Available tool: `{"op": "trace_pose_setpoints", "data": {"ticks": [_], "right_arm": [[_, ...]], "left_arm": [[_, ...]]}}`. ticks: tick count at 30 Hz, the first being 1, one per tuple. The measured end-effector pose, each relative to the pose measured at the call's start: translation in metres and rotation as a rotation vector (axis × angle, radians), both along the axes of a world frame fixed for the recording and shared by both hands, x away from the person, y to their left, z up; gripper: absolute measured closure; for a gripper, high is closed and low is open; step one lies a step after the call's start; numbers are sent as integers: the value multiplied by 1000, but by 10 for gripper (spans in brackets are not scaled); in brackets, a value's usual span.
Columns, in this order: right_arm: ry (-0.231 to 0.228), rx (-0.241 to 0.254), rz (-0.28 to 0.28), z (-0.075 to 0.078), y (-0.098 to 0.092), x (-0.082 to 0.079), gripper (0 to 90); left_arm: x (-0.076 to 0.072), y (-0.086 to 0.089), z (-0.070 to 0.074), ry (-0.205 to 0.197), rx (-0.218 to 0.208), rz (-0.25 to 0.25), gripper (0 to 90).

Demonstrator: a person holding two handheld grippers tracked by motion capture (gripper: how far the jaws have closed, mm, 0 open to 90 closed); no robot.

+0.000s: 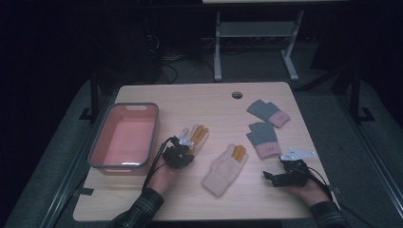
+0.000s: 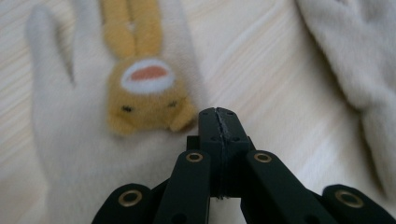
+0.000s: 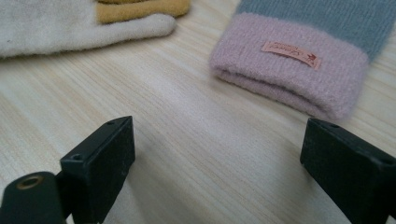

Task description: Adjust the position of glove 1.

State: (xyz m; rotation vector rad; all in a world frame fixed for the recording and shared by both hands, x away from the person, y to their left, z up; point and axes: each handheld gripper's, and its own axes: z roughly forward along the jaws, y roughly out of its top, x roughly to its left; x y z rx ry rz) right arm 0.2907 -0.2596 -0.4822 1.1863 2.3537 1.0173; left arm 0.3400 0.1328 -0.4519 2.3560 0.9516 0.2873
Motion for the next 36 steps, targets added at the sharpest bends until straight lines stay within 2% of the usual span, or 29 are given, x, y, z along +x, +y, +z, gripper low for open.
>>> {"op": "trace_pose_setpoints", "data": {"ticks": [2, 3, 6, 9, 10, 11, 15, 18, 21, 22, 26, 31, 34, 36], "right_arm": [[0, 0, 0, 0, 0, 0, 97], [0, 0, 0, 0, 0, 0, 97], [0, 0, 0, 0, 0, 0, 97], [0, 0, 0, 0, 0, 0, 97], [-2, -1, 0, 0, 0, 0, 97], [-3, -2, 1, 0, 0, 0, 97], [-4, -2, 2, 0, 0, 0, 97], [-4, -1, 2, 0, 0, 0, 97], [-4, -1, 2, 0, 0, 0, 97], [-4, -1, 2, 0, 0, 0, 97], [-4, -1, 2, 0, 0, 0, 97], [-4, -1, 2, 0, 0, 0, 97], [-4, -1, 2, 0, 0, 0, 97], [-4, -1, 2, 0, 0, 0, 97]], "left_arm": [[-2, 2, 2, -7, -7, 10, 894], [-3, 4, 6, -25, -25, 13, 894], [3, 2, 15, -60, -34, 20, 859], [10, 0, 21, -73, -30, 35, 762], [14, -1, 23, -82, -30, 46, 762], [19, -1, 23, -85, -22, 58, 667], [29, 0, 15, -66, 0, 76, 519], [33, 0, 11, -50, -6, 81, 454], [37, -3, -1, -29, 39, 85, 437], [37, -4, -3, -28, 39, 88, 446], [39, 1, -2, -22, 21, 95, 573], [39, 3, 1, -15, 5, 89, 625], [36, 5, 11, -25, -36, 86, 632], [36, 6, 13, -32, -41, 84, 633]]}}
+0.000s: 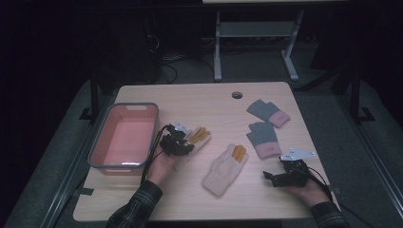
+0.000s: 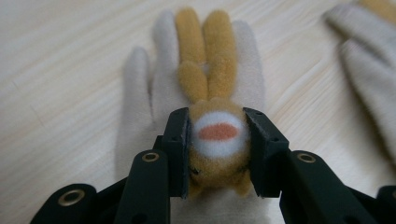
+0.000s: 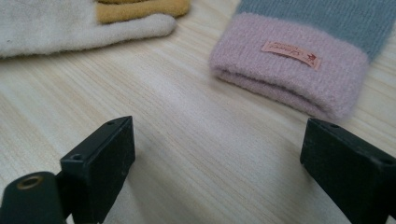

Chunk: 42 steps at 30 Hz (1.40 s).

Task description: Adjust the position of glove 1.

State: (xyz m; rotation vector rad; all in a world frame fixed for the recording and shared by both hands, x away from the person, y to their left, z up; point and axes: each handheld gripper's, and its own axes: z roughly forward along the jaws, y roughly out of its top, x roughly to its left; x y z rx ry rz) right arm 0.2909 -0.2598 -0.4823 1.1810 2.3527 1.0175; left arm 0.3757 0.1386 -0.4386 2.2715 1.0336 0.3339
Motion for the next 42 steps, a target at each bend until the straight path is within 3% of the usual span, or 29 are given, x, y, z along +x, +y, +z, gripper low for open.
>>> {"op": "trace_pose_setpoints", "data": {"ticks": [6, 9, 14, 18, 31, 42], "right_arm": [[0, 0, 0, 0, 0, 0, 97], [0, 0, 0, 0, 0, 0, 97], [-1, 0, 1, 0, 0, 0, 97], [-1, 0, 2, 0, 0, 0, 97], [0, 0, 0, 0, 0, 0, 97], [-1, 0, 1, 0, 0, 0, 97]], "left_arm": [[-8, 0, 22, -30, -84, -12, 633], [-11, -1, 30, -33, -95, -26, 634], [-19, -10, 42, -26, -152, -61, 633], [-27, -21, 50, -24, -165, -86, 633], [-45, -54, 58, 18, -165, -132, 632], [-51, -89, 42, 74, -118, -169, 625]]}}
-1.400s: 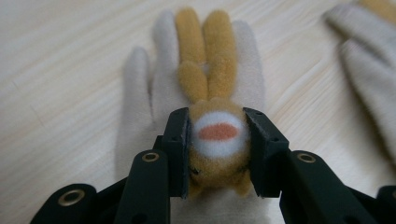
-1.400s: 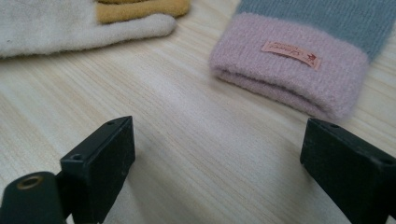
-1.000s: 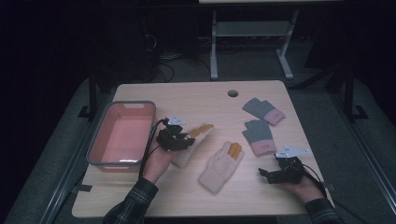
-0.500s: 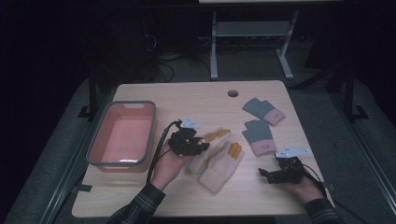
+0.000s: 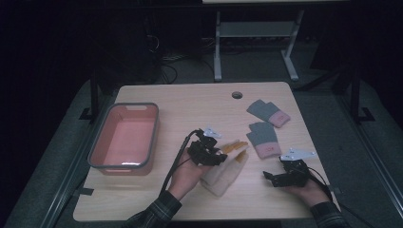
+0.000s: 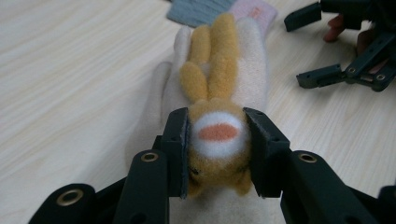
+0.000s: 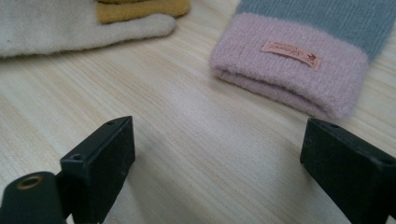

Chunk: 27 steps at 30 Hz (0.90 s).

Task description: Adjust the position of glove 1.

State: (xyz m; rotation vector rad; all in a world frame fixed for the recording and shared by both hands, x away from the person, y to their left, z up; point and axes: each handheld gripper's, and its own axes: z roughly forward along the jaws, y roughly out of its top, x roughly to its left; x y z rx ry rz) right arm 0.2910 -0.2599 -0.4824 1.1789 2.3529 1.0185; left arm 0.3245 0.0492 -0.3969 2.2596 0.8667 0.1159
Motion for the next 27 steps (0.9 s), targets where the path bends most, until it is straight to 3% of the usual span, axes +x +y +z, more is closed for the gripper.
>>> {"op": "trace_pose_setpoints", "data": {"ticks": [5, 7, 8, 11, 18, 27], "right_arm": [[1, 0, -1, 0, 0, 0, 97], [1, 0, -1, 0, 0, 0, 97], [1, 0, -1, 0, 0, 0, 97], [1, 0, -2, 0, 0, 0, 97], [1, 0, -2, 0, 0, 0, 97], [1, 1, -1, 0, 0, 0, 97]], "left_arm": [[0, -10, -17, 8, 13, -27, 560], [1, -10, -17, 7, 10, -28, 521], [1, -8, -15, -6, 4, -32, 440], [-2, 0, -7, -31, -21, -30, 405], [-16, 27, -1, -51, -11, -63, 452], [-41, 44, -22, -22, 7, -110, 448]]}}
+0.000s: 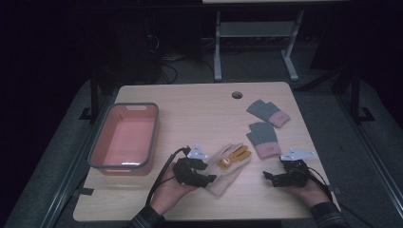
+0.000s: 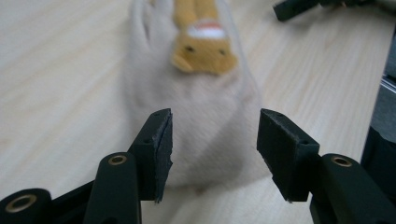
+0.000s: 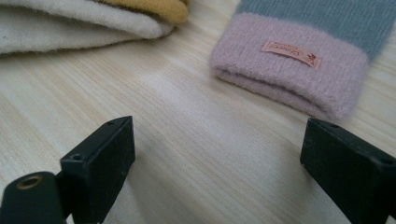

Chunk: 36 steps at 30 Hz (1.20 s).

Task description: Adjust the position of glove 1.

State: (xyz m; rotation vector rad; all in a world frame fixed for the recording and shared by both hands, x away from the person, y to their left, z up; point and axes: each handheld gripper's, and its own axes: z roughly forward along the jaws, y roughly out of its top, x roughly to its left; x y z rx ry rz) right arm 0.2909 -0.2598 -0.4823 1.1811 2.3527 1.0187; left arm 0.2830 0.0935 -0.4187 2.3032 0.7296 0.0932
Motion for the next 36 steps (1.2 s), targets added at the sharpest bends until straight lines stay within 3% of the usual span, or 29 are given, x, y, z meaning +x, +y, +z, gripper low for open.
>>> {"op": "trace_pose_setpoints", "data": {"ticks": [3, 4, 6, 7, 9, 11, 14, 16, 21, 24, 26, 29, 31, 33, 36], "right_arm": [[0, 0, 0, 0, 0, 0, 97], [0, 0, 0, 0, 0, 0, 97], [0, 0, 0, 0, 0, 0, 97], [0, 0, 0, 0, 0, 0, 97], [0, -1, 0, 0, 0, 0, 97], [0, 0, 0, 0, 0, 0, 97], [0, 0, 0, 0, 0, 0, 97], [0, 0, 0, 0, 0, 0, 97], [0, 0, 0, 0, 0, 0, 97], [0, 0, 0, 0, 0, 0, 97], [0, 0, 0, 0, 0, 0, 97], [0, 0, 0, 0, 0, 0, 97], [0, 0, 0, 0, 0, 0, 97], [0, 0, 0, 0, 0, 0, 97], [0, 0, -1, 0, 0, 0, 98]], "left_arm": [[0, -5, -7, 18, 9, -18, 442], [0, -11, -13, 15, 31, -26, 443], [0, -13, -15, 4, 50, -25, 495], [0, -15, -18, -21, 72, -22, 540], [1, -15, -18, -24, 76, -21, 570], [2, -12, -16, -20, 59, -25, 740], [2, -12, -14, -12, 54, -27, 784], [1, -11, -8, 6, 21, -20, 796], [-6, -15, 11, -13, -18, -25, 794], [-12, -22, 12, 9, -27, -47, 790], [-15, -30, 4, 18, 18, -68, 774], [-14, -33, -5, 48, 30, -71, 694], [-13, -34, -8, 57, 22, -74, 563], [-13, -32, -4, 48, -6, -70, 486], [-11, -23, 6, 17, -52, -41, 475]]}}
